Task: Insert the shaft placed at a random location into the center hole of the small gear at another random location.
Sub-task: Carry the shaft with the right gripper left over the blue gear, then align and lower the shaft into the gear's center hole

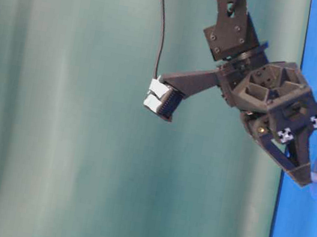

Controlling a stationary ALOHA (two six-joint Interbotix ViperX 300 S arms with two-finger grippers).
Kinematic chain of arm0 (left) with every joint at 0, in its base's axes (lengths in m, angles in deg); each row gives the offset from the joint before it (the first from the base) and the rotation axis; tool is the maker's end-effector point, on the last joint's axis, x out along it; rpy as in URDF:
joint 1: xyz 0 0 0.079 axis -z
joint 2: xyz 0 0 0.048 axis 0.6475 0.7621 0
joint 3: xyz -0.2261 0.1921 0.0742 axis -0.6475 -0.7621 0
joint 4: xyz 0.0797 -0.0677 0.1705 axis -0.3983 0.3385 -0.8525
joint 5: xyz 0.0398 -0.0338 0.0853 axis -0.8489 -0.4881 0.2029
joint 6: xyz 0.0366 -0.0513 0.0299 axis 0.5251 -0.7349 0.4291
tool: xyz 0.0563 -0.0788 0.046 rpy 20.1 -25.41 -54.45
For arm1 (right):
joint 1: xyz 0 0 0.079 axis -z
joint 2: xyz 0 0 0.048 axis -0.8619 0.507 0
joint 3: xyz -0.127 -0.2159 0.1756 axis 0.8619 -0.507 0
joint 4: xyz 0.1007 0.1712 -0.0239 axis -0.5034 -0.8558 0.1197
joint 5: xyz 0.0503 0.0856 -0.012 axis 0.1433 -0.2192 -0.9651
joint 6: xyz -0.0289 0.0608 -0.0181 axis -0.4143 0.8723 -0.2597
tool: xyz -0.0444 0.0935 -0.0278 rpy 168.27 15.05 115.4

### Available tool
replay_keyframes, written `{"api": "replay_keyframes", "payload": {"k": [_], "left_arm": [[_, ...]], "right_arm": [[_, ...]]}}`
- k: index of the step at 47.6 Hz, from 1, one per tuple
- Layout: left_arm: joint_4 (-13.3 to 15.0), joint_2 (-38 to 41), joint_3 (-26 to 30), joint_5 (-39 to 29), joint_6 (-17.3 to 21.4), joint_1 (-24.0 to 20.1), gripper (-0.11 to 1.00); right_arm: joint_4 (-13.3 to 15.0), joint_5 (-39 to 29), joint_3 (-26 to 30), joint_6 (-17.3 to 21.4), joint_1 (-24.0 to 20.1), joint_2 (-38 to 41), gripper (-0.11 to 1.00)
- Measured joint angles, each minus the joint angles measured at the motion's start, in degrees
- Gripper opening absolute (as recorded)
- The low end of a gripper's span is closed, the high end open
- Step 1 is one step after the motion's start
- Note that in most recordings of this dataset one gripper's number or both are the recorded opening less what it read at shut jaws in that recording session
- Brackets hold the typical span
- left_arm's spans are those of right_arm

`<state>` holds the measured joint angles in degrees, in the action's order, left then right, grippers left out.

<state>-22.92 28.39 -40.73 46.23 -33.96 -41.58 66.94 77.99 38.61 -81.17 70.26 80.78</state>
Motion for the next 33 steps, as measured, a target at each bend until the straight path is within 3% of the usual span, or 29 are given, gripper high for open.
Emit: {"api": "replay_keyframes", "payload": {"k": [33], "left_arm": [[0.0,0.0,0.0,-0.09,0.0,0.09,0.0]], "right_arm": [[0.0,-0.09,0.0,0.18,-0.09,0.97,0.05]]}}
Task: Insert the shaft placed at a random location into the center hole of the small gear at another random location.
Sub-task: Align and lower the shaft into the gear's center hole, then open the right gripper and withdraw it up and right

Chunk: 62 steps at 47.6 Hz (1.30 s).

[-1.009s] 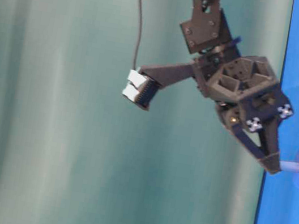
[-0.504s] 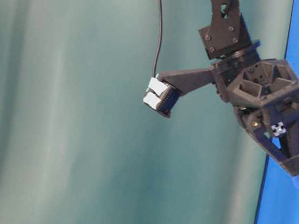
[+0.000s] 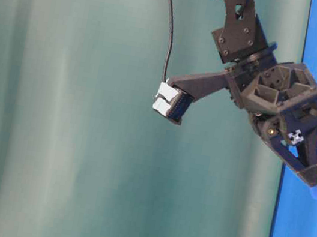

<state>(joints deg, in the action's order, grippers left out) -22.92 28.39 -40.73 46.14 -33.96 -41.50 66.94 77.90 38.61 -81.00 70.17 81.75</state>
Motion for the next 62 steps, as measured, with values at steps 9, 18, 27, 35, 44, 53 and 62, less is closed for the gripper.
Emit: {"api": "replay_keyframes", "payload": {"k": [9,18,27,35,44,53,62], "left_arm": [[0.0,0.0,0.0,0.0,0.0,-0.09,0.0],[0.0,0.0,0.0,0.0,0.0,-0.09,0.0],[0.0,0.0,0.0,0.0,0.0,-0.09,0.0],[0.0,0.0,0.0,0.0,0.0,-0.09,0.0],[0.0,0.0,0.0,0.0,0.0,-0.09,0.0],[0.0,0.0,0.0,0.0,0.0,-0.09,0.0],[0.0,0.0,0.0,0.0,0.0,0.0,0.0]], "right_arm": [[0.0,-0.09,0.0,0.18,-0.09,0.0,0.42],[-0.44,-0.09,0.0,0.35,-0.18,0.0,0.84],[-0.53,-0.09,0.0,0.35,-0.26,0.0,0.75],[-0.62,-0.7,0.0,0.26,-0.26,-1.67,0.76],[-0.62,-3.08,-0.09,-0.18,-0.26,-7.38,0.75],[-0.62,-5.45,-0.09,-0.26,-0.26,-11.43,0.75],[-0.53,-6.06,-0.09,-0.26,-0.26,-12.57,0.75]]}}
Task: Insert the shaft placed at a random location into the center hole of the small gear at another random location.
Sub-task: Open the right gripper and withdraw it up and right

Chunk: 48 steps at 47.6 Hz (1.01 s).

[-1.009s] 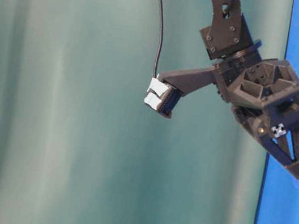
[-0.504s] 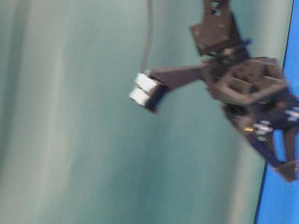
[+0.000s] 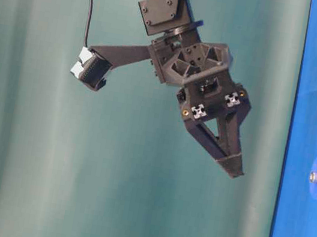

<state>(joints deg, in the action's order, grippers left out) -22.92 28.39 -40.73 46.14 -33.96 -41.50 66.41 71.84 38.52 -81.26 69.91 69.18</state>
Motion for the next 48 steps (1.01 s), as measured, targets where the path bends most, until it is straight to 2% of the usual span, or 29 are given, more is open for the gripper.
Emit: {"api": "replay_keyframes", "payload": {"k": [7,17,48], "left_arm": [[0.0,0.0,0.09,0.0,0.0,0.0,0.0],[0.0,-0.09,0.0,0.0,0.0,-0.09,0.0],[0.09,-0.09,0.0,-0.09,0.0,0.0,0.0]], "right_arm": [[0.0,0.0,-0.53,0.0,0.0,-0.18,0.75],[0.0,0.0,-4.48,0.18,0.0,-4.13,0.75],[0.0,0.26,-22.85,0.35,-0.7,-26.19,0.75]]}}
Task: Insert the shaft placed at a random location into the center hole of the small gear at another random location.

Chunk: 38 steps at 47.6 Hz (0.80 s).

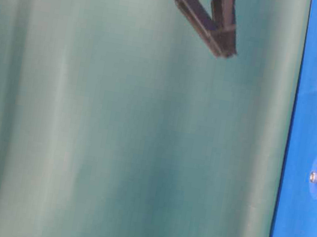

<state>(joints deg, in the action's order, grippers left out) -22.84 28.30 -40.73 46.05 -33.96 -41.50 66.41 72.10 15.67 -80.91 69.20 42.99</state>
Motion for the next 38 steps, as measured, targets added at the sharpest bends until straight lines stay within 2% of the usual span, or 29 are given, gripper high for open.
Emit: {"api": "replay_keyframes", "payload": {"k": [11,38], "left_arm": [[-0.09,0.0,0.0,0.09,0.0,-0.09,0.0],[-0.09,0.0,0.0,-0.18,-0.97,0.0,0.0]], "right_arm": [[0.0,-0.18,-1.93,0.09,-0.18,-3.78,0.75],[-0.09,-0.26,-1.93,0.09,-0.35,-3.78,0.75]]}}
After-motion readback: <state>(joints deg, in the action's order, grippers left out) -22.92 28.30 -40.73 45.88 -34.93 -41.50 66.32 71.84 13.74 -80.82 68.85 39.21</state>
